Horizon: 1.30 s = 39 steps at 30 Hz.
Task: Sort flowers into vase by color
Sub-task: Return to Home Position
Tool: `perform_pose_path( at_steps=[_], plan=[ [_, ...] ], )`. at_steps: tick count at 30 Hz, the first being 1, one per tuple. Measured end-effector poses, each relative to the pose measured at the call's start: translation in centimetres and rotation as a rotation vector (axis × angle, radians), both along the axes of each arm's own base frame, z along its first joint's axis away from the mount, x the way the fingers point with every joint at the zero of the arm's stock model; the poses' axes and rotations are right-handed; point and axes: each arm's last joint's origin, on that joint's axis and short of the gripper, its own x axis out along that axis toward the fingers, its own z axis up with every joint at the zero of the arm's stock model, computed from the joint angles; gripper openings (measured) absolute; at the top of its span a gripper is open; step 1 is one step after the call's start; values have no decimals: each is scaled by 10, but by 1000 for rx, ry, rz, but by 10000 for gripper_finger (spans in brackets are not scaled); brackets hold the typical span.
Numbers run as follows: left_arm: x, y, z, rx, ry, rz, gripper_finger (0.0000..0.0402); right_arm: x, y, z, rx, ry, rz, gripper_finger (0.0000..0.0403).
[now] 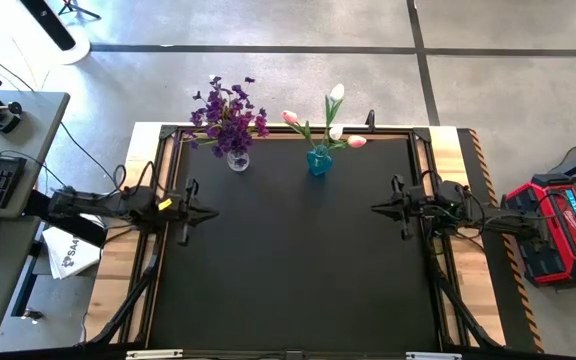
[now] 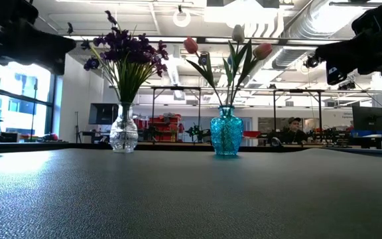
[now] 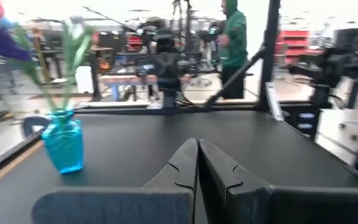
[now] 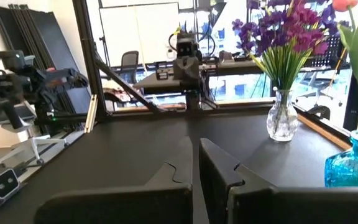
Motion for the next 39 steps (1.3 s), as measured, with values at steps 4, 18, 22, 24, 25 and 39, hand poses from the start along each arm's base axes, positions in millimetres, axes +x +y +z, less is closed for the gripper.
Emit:
perform_pose_path(
  at_steps=[4,18,22,24,25,39],
  plan=[
    [0,-4,-1,2,8,-44,0,1,0,-2,3,19,-5,0],
    [0,-5,-1,2,14,-54,0,1,0,-2,4,22,-6,0],
    [0,-5,-1,32,13,-52,0,1,0,-2,4,22,-6,0],
    [0,-5,-1,126,7,-35,0,1,0,-2,4,22,-7,0],
    [0,-5,-1,163,5,-32,0,1,0,-2,4,22,-7,0],
    [0,-4,2,91,-27,-13,0,1,0,-2,4,22,-7,0]
  ],
)
